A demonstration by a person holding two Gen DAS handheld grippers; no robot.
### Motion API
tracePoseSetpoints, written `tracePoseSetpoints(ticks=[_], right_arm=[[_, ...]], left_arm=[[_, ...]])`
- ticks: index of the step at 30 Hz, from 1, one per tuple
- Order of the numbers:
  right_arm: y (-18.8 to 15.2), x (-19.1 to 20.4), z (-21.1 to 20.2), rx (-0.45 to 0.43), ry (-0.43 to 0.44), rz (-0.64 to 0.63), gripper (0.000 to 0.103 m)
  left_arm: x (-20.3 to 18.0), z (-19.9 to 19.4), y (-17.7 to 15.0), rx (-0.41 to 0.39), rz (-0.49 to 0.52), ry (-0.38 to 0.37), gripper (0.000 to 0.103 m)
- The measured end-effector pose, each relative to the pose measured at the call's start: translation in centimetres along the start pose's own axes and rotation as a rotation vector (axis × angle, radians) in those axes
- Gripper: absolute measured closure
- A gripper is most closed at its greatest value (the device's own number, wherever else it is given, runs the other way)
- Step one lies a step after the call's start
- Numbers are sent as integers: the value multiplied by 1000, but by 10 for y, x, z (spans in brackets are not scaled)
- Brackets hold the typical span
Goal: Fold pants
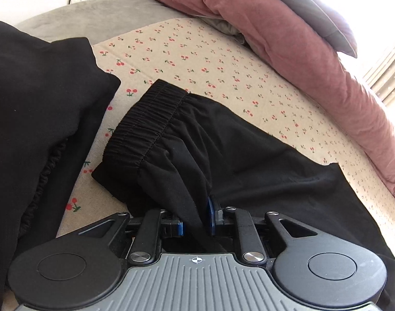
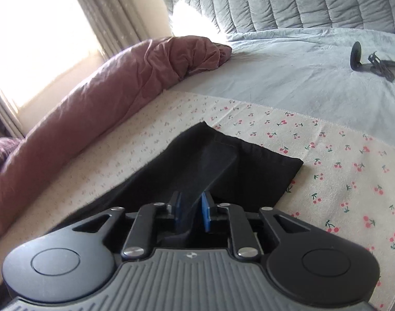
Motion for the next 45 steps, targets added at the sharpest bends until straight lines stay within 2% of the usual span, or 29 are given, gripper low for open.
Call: tracePoseSetpoints(ticks=[1, 2, 6, 8, 11, 14, 15, 17, 19, 21, 23, 25, 27, 29, 31, 33, 34, 35, 37, 39, 41, 42, 43, 45], right_arm=[[3, -11, -2, -16, -4, 73, 48], [6, -22, -1, -17, -13, 137, 42], [8, -60, 17, 22, -69, 279, 42], [8, -74, 28, 33, -71, 325, 42], [4, -84, 49, 94, 10, 395, 49], [3, -78, 49, 121, 80, 404, 55], [3, -74, 46, 132, 88, 395, 55], [-3, -69, 46, 201, 80, 418, 54], [-12, -68, 46, 251, 104, 482, 54], [-12, -64, 42, 244, 138, 514, 54], [-4, -55, 38, 186, 189, 480, 54], [3, -48, 46, 169, 147, 435, 54], [1, -51, 62, 193, 127, 471, 54], [-1, -58, 66, 176, 131, 533, 60], [8, -60, 45, 36, 94, 501, 62], [18, -49, 12, -138, 95, 359, 60], [20, -43, 1, -188, 115, 299, 58], [20, -39, -1, -182, 154, 269, 55], [15, -39, 14, -66, 217, 306, 57], [9, -46, 29, 10, 191, 358, 59], [11, -51, 33, -3, 109, 330, 77], [13, -53, 32, -24, 12, 281, 80], [14, -54, 31, -42, -49, 245, 80], [13, -60, 33, -43, -93, 225, 80]], left_arm=[[-2, -7, 0, -15, 7, -11, 86], [-4, -16, 0, -41, 17, -15, 86], [-14, -48, 2, -161, 47, -6, 80], [-15, -54, 5, -186, 37, -8, 77], [-11, -57, 9, -197, -15, 2, 77], [-1, -69, 13, -239, -100, 21, 77], [3, -76, 13, -273, -128, 38, 75], [8, -89, 10, -326, -197, 69, 57], [2, -97, 9, -358, -180, 27, 55], [-9, -89, 9, -336, -121, -13, 51], [-21, -65, 6, -282, -72, -30, 51], [-33, -32, 5, -216, 4, -36, 51], [-40, 3, 0, -143, 40, 25, 51], [-42, 32, -4, -71, 51, 89, 51], [-38, 49, -8, -36, 35, 128, 52], [-44, 47, -13, -54, 82, 160, 51], [-46, 46, -14, -52, 101, 169, 51], [-47, 45, -15, -50, 106, 168, 51], [-45, 43, -18, -51, 108, 163, 51], [-44, 43, -17, -50, 109, 158, 51], [-44, 43, -17, -51, 105, 155, 51], [-46, 44, -15, -49, 105, 156, 51], [-46, 43, -16, -50, 101, 157, 52], [-48, 40, -16, -57, 89, 147, 52]])
Point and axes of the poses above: each gripper's, at about its wrist camera, not at the fingertips, and z roughly the way its jaws point, x to its left, y to its top, the point moved 2 cm from there along z, roughly the way its jaws point, and after that the axes turned 3 degrees about -y, right-handed, at the moved point
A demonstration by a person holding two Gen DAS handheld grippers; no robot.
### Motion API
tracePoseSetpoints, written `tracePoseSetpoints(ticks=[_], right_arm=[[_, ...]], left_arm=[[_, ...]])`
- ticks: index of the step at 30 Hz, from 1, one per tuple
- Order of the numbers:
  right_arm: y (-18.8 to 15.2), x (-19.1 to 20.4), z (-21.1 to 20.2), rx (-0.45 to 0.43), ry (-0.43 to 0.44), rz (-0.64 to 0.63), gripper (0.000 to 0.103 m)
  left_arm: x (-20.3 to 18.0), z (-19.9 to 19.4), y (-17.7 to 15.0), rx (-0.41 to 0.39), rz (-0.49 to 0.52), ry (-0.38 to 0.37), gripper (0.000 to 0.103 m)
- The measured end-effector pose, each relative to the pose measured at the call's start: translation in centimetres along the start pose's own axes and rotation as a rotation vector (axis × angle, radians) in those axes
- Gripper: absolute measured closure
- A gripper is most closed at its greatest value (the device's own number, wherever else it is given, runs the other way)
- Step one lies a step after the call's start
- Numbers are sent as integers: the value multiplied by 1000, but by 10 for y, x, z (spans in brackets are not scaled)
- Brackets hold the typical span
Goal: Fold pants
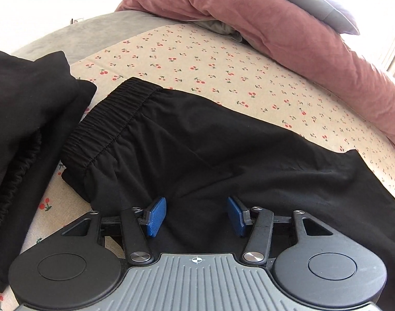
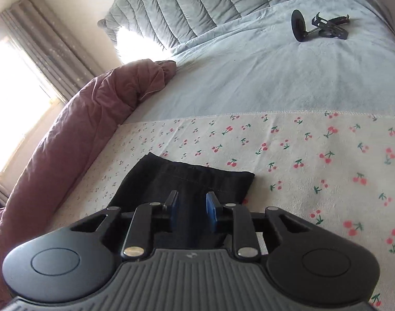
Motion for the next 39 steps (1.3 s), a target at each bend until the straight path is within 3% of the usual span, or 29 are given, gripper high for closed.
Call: tracePoseSetpoints(ticks=[3, 7, 10, 17, 19, 21, 26, 28, 31, 33, 34, 37, 39], right_arm=[[-7, 3, 10, 66, -32, -37, 80], [-14, 39, 6, 29, -12, -213, 77], [-23, 82, 2, 38, 51, -359, 64], [-77, 212, 22, 115, 263, -836, 58], [-99, 239, 38, 212, 324, -924, 58], [-119, 255, 58, 298, 346, -1005, 59], [-145, 271, 86, 339, 338, -1391, 57], [-139, 276, 91, 350, 356, -1447, 55], [-136, 279, 109, 448, 377, -1469, 55], [-142, 282, 108, 506, 421, -1479, 71], [-142, 283, 106, 542, 453, -1478, 93], [-156, 286, 99, 509, 448, -1589, 103], [-162, 289, 91, 460, 432, -1654, 103]], left_arm=[[-4, -5, 3, -11, -8, -81, 52], [-22, -18, 6, -92, 41, -122, 52], [-36, -11, 10, -86, 95, -155, 52], [-51, 21, 6, -25, 138, -169, 52], [-52, 24, 5, -19, 159, -170, 52], [-52, 25, 5, -21, 171, -177, 52], [-56, 28, 6, -3, 205, -174, 52], [-59, 30, 6, -5, 226, -171, 52], [-61, 31, 4, -8, 244, -165, 52], [-62, 30, 2, -13, 255, -158, 52], [-63, 30, 2, -14, 260, -155, 52], [-65, 30, 1, -17, 270, -147, 51], [-65, 29, 1, -18, 267, -145, 51]])
Point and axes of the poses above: each gripper's, at about its wrist camera, not at the fingertips, and z roughly the way its jaws point, x to its left, y to its top, the point moved 2 cm from there along z, roughly the way its jaws point, and after that the axes turned 3 degrees about -y, right-handed, at the moved point
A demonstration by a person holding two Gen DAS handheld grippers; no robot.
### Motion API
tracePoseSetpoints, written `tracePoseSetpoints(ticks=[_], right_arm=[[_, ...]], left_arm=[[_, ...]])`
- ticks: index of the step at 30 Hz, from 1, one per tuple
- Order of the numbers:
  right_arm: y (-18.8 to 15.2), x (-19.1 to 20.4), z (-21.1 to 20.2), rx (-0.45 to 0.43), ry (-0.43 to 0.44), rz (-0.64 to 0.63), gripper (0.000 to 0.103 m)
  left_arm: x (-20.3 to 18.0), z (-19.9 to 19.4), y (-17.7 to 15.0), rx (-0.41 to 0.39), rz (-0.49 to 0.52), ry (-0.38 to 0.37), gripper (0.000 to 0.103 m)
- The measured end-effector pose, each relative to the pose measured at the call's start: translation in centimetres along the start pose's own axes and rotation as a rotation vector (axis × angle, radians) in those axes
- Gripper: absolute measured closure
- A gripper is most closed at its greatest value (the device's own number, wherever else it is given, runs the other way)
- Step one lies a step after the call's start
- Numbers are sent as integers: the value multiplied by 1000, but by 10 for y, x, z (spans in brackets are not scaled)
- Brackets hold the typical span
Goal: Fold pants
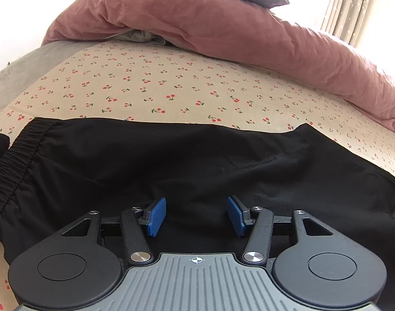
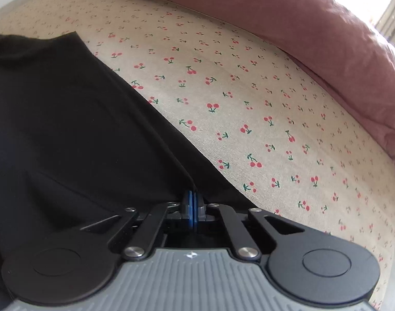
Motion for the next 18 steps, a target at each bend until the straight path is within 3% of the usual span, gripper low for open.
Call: tracePoseSetpoints(ticks=[5, 10, 12, 14, 15, 16, 18], right_arm=[[11, 5, -21, -72, -123, -52, 103], [11, 23, 4, -10, -237, -150, 103], [6, 30, 8, -33, -311, -177, 103], [3, 22, 0, -78, -422, -103, 100], [-2, 11, -10, -121, -457, -5, 98], [-9, -1, -22, -155, -452, 101, 95], [-34, -28, -45, -230, -317, 364, 93]], left_arm=[[2, -3, -1, -7, -39, 18, 53], [0, -2, -2, -9, -28, 33, 52], [2, -3, -1, -8, -31, 35, 52], [5, -4, -1, -6, -47, 32, 52], [8, -5, 0, -5, -62, 29, 52], [9, -6, 1, -6, -75, 26, 52], [9, -10, 2, -26, -82, 24, 52]])
Point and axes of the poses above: each gripper's, at about its wrist camera, not at the fingertips, and z roughly the way its jaws point, x to its left, y to its top, the point moved 2 cm from there along z, roughly the way its jaws point, and after that the axes turned 3 degrees about -y, right-handed, at the moved point
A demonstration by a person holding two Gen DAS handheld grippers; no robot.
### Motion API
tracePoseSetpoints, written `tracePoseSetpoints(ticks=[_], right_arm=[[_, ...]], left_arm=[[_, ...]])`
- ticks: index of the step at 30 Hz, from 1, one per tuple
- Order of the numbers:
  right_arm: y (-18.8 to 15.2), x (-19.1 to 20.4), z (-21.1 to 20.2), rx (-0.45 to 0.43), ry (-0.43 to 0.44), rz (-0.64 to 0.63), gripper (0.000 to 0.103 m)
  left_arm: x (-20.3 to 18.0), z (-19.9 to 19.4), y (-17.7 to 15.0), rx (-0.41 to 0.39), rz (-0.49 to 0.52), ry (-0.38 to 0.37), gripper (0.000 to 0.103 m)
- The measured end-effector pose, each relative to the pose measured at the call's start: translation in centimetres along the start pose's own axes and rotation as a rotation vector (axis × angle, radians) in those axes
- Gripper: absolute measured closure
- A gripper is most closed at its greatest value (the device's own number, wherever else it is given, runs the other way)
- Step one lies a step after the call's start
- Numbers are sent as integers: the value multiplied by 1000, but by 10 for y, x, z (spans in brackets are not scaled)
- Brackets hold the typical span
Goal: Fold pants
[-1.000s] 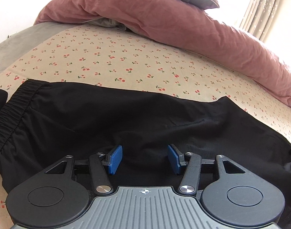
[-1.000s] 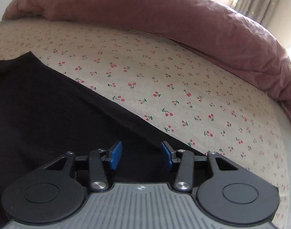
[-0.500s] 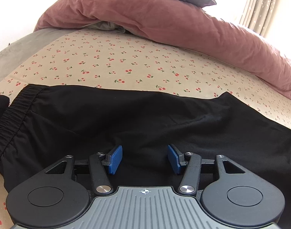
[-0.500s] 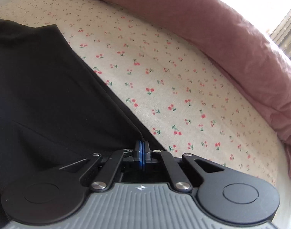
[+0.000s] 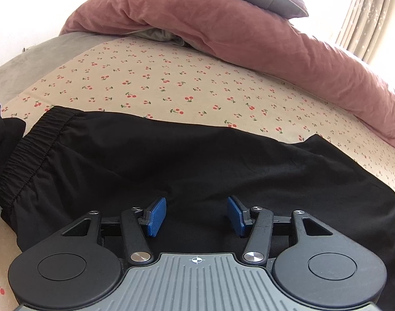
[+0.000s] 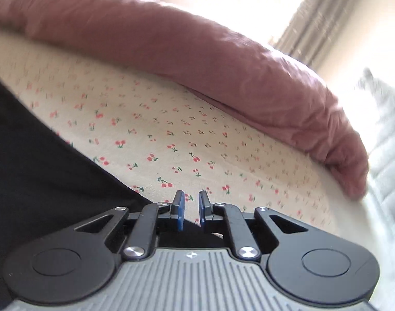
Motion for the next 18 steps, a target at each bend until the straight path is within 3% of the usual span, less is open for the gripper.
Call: tracePoseSetpoints(ticks=[2, 3, 4, 5, 7, 10, 12, 15, 16, 18], right_arm=[[-24, -18, 1, 90, 89, 106, 90], [-40, -20, 6, 151, 47, 74, 89], [-52, -26, 5, 136, -13, 44, 83], [-61, -39, 1, 121, -62, 64, 64], [-77, -82, -4, 154, -111, 211, 51], [-112, -137, -17, 184, -326, 430, 51], [-128, -154, -33, 186, -386, 541, 51], [-128, -155, -55, 214, -483, 600, 54], [-125, -152, -65, 183, -451, 635, 54], [-110, -129, -76, 126, -295, 660, 53]], left_arm=[[-4, -1, -1, -10, 35, 13, 51], [-6, 1, -2, -3, 45, 21, 51], [-5, 3, -3, 7, 46, 24, 51], [-5, 5, -3, 15, 40, 23, 51], [-2, 6, -2, 16, 27, 24, 50], [3, 6, 0, 13, 16, 39, 50], [9, 5, 1, 14, 2, 49, 50], [20, 1, 6, 10, -31, 61, 50], [27, -2, 9, 1, -52, 71, 50], [44, -8, 14, -23, -100, 98, 50]])
Point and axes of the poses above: each gripper's, at about its wrist camera, not at the fingertips, and z roughly the way its jaws point, x to its left, y to its top, the point moved 2 cm from there along z, roughly the way its jaws point, and after that the axes turned 3 degrees about -y, right-handed, at the moved point
